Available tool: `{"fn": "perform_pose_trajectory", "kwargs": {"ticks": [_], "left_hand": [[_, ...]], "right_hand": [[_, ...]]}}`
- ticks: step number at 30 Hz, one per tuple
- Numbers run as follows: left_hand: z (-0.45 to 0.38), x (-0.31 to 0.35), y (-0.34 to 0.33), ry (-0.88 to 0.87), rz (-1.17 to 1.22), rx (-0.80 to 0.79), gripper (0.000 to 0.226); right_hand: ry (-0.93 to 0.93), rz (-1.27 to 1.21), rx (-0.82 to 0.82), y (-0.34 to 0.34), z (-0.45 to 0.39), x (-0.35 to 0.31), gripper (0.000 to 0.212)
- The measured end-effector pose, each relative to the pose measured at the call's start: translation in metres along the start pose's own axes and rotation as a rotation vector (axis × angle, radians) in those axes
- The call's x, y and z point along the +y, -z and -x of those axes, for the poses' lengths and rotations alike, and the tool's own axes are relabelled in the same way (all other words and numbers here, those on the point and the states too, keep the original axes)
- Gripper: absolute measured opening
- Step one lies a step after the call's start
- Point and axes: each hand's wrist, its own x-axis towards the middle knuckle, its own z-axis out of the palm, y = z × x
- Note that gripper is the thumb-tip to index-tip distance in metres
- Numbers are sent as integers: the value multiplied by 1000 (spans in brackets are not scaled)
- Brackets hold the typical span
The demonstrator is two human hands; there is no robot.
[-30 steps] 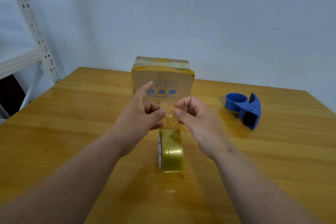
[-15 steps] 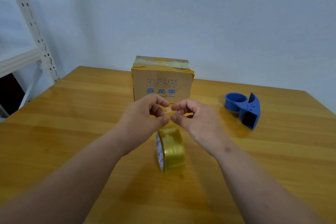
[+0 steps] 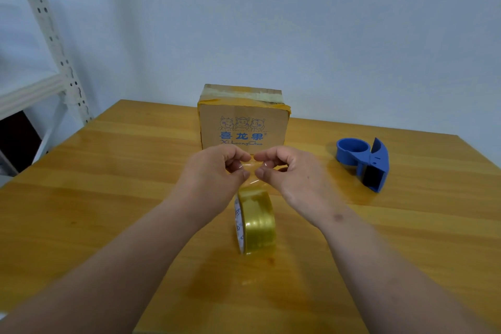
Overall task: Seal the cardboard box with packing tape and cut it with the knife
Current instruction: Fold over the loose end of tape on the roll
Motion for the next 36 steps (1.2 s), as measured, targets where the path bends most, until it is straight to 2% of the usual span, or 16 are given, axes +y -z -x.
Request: {"fn": "perform_pose_trajectory", "kwargs": {"ticks": [9,16,20,24,27,32,36], "left_hand": [[0,0,-1,24,-61,16,19],[1,4,-1,36,-53,10,9],[-1,2,-2,61,16,5,10],[-2,2,0,110,179,-24,13],[-3,1,2,128,219,-53,11],[-8,-6,-1,165,339,-43,10],[-10,-7,-3,164,362,-5,21]], "right_hand": [[18,57,16,0,0,-5,15],[36,63,5,1,-1,-6,9],[75,153,12,0,-3,-4,5],[94,120,-18,3,-5,-3,6],[69,24,-51,4,-7,-3,4],[65,-136,-82,3,-9,2,18],[44,-177,32,-1,-12,6,26]]}}
